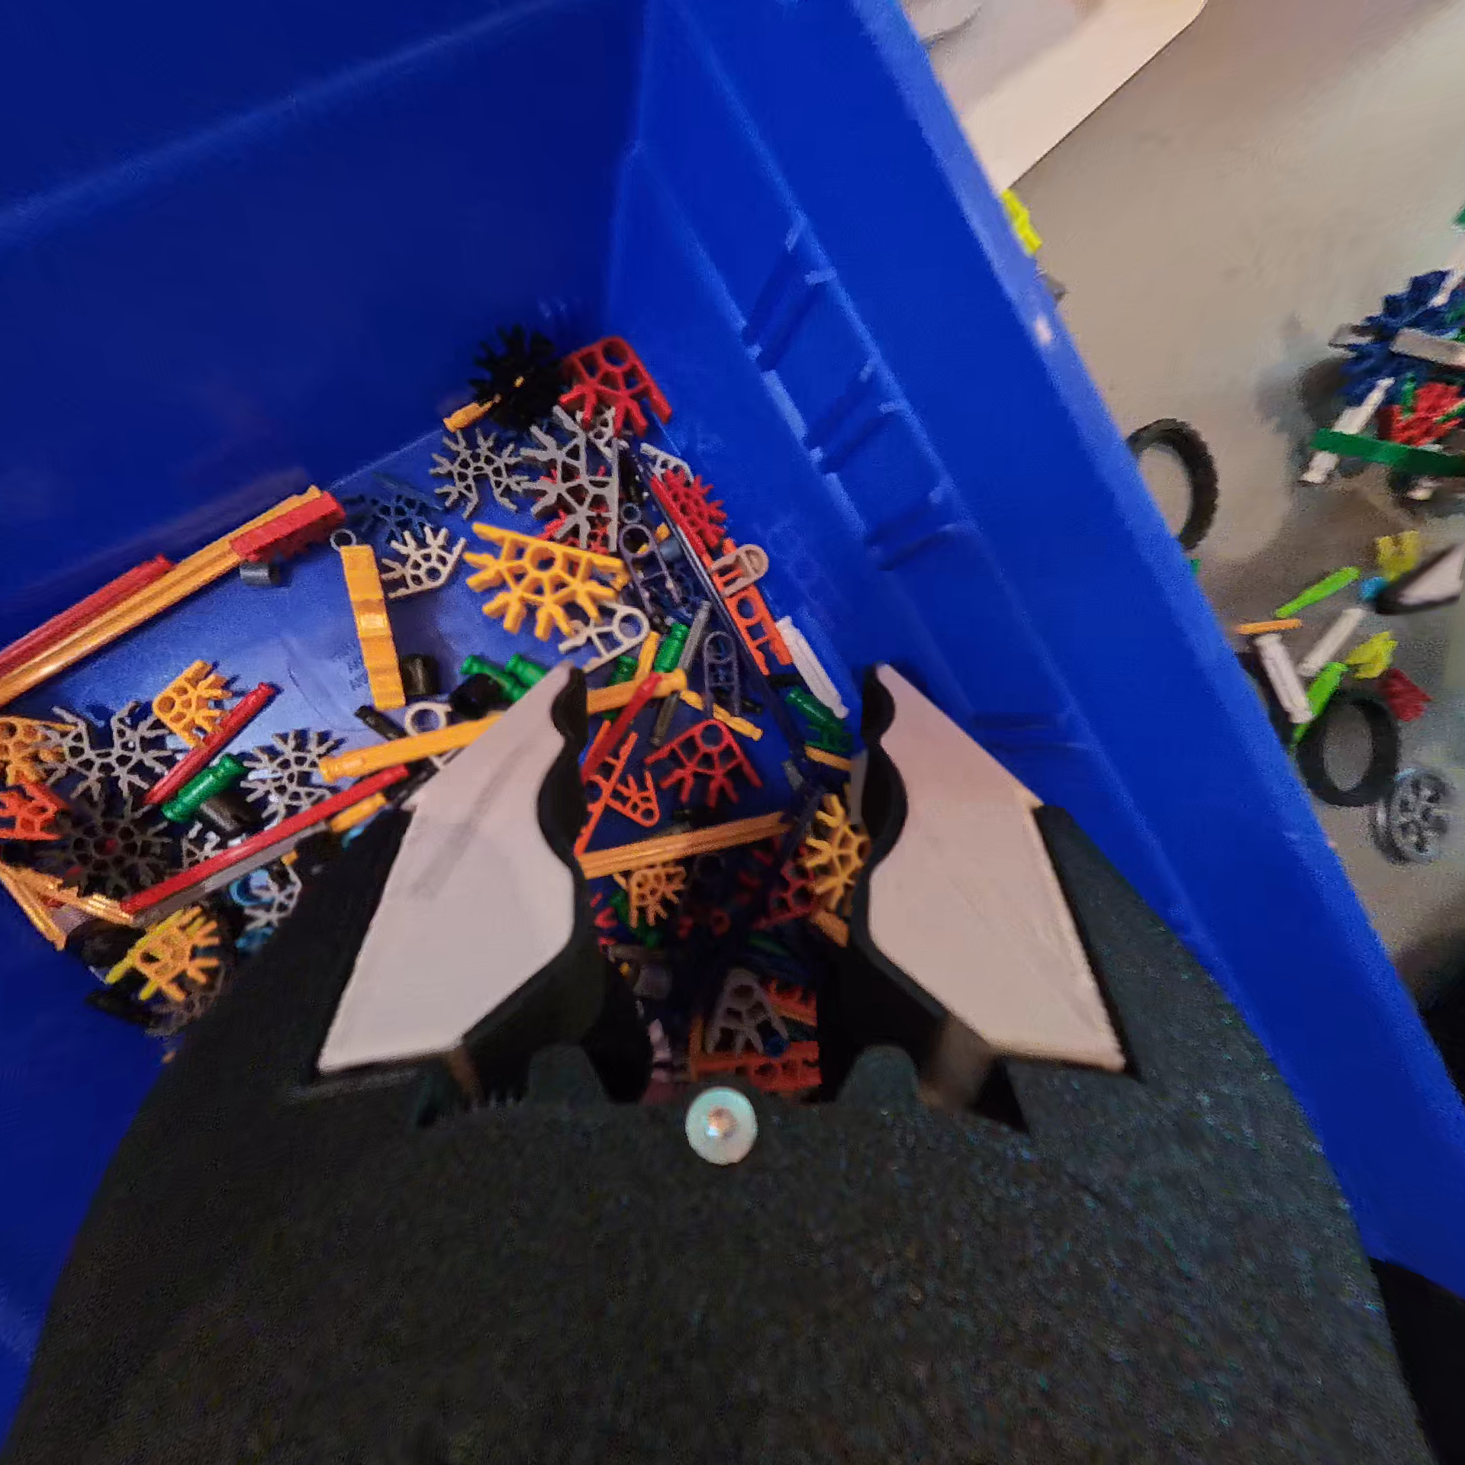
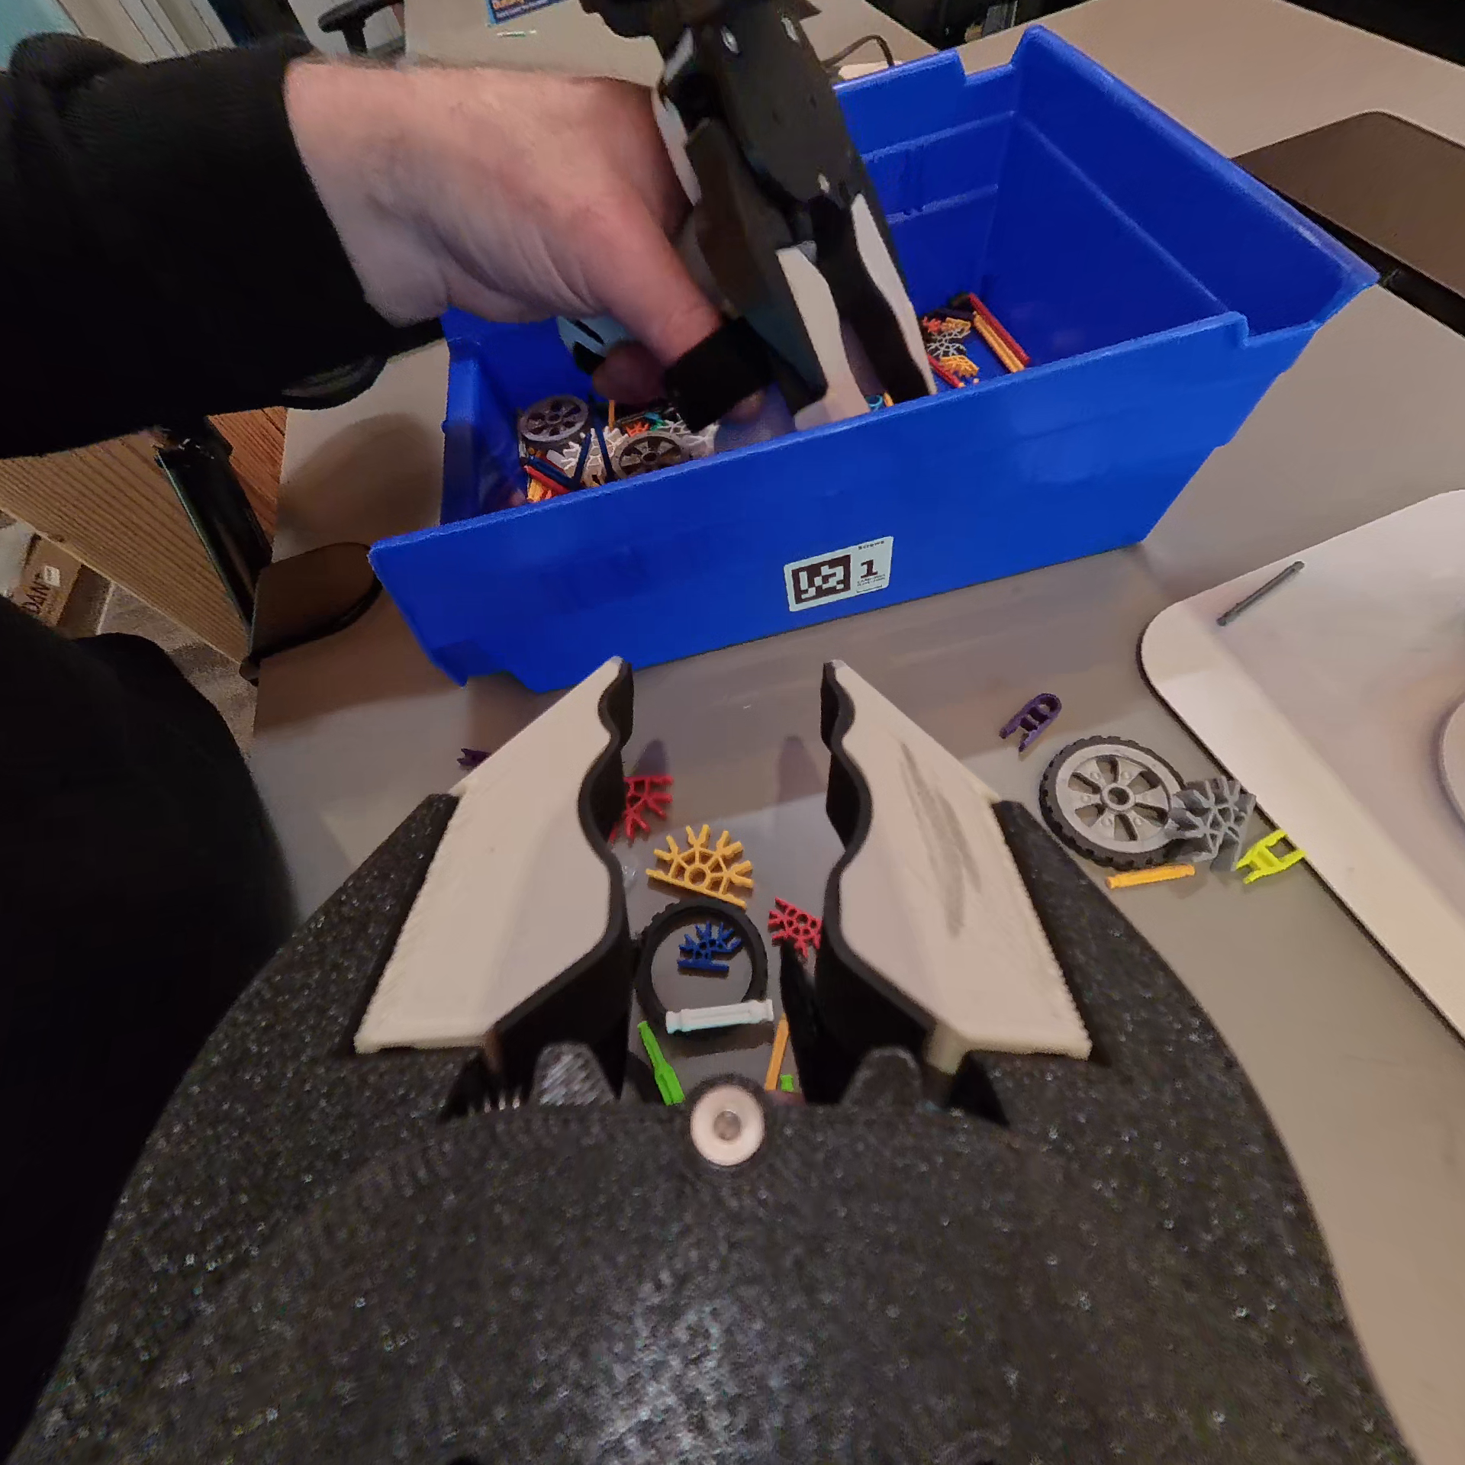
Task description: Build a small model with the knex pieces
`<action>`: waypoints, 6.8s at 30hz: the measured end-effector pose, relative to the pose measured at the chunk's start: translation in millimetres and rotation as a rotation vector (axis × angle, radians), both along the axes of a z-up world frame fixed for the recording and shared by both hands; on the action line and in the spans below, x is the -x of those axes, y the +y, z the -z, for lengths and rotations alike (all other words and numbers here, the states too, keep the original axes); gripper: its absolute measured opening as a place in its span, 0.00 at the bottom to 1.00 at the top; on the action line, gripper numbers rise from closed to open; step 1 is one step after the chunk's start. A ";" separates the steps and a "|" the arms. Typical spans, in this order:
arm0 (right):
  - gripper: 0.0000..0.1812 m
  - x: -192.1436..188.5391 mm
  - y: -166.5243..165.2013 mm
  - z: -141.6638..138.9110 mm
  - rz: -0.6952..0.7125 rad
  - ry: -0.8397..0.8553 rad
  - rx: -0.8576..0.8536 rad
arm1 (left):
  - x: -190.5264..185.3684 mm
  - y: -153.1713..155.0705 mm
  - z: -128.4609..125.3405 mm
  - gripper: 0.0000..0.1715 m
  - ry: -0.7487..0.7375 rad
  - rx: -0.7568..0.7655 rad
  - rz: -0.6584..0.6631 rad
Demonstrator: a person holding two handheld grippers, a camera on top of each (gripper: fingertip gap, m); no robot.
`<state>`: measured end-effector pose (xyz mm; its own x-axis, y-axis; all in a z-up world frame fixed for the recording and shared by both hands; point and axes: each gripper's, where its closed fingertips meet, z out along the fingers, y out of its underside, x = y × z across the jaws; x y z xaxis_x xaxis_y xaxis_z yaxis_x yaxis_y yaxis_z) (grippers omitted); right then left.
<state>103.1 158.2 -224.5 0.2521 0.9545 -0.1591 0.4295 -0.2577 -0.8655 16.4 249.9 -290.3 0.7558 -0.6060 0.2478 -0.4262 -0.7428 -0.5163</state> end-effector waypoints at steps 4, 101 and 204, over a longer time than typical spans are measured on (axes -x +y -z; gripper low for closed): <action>0.26 -0.9 1.3 0.9 -0.003 0.002 0.001 | 13.0 1.5 -13.9 0.39 0.019 -0.042 -0.041; 0.22 3.6 52.4 -90.9 0.158 0.653 0.485 | -60.0 -28.4 -162.2 0.04 0.017 -0.876 0.317; 0.06 -10.2 35.2 63.0 0.179 -0.462 -0.083 | 82.0 -58.7 -67.3 0.11 0.393 -0.372 0.264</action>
